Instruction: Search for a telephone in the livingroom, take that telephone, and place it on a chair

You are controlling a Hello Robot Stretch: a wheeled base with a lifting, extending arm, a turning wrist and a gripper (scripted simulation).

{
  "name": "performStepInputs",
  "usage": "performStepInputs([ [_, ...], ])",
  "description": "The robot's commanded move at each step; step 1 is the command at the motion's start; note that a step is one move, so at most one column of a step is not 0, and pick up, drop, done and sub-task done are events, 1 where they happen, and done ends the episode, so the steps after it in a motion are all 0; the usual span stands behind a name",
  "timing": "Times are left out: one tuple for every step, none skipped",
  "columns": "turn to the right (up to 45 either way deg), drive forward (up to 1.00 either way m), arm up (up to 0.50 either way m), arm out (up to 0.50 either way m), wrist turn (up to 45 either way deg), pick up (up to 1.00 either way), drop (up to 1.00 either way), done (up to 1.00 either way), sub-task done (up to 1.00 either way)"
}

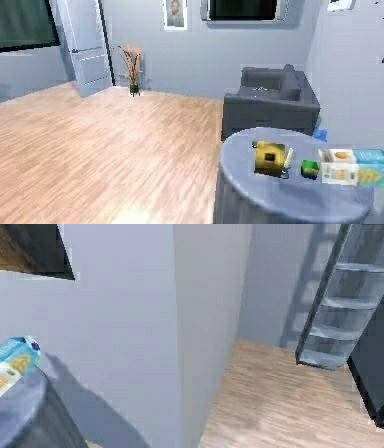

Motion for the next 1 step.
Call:
performStepInputs([
  [-45.0,0.00,0.00,0.00,0.0,0.00,0.00,0.00,0.00],
])
